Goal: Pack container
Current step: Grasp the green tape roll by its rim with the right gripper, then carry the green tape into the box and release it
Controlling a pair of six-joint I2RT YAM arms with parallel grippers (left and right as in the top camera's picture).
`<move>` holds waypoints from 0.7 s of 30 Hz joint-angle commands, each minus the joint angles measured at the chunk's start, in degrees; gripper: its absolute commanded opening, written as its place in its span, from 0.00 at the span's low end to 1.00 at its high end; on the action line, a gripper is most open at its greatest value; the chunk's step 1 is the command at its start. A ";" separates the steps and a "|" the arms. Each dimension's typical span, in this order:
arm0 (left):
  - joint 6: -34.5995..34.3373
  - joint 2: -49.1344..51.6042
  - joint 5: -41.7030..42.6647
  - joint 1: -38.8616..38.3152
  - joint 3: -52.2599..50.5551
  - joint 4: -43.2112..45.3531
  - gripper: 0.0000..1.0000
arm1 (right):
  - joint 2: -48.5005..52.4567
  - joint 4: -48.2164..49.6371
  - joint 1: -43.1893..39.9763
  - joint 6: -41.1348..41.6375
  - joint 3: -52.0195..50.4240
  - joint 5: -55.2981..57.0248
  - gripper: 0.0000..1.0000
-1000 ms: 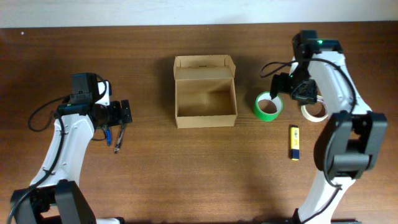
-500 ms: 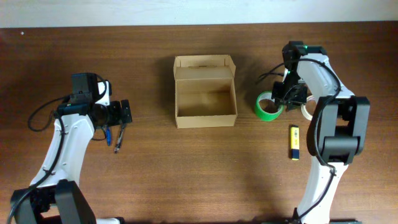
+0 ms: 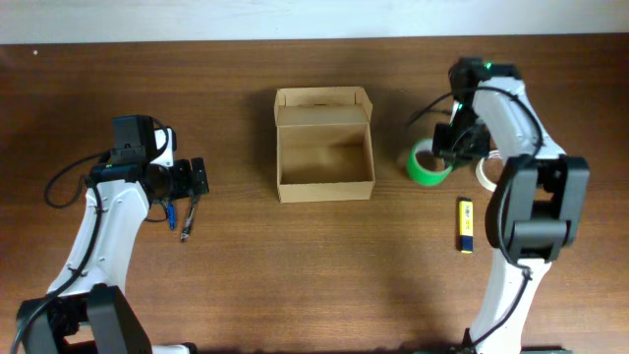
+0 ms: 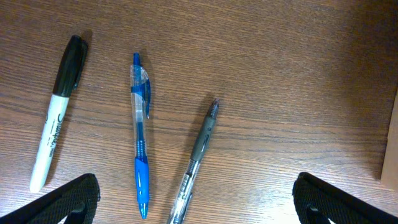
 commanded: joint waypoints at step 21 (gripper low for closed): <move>0.70 0.39 0.81 0.15 1.03 -0.02 0.99 | -13.03 6.05 32.30 -22.69 16.26 2.43 0.04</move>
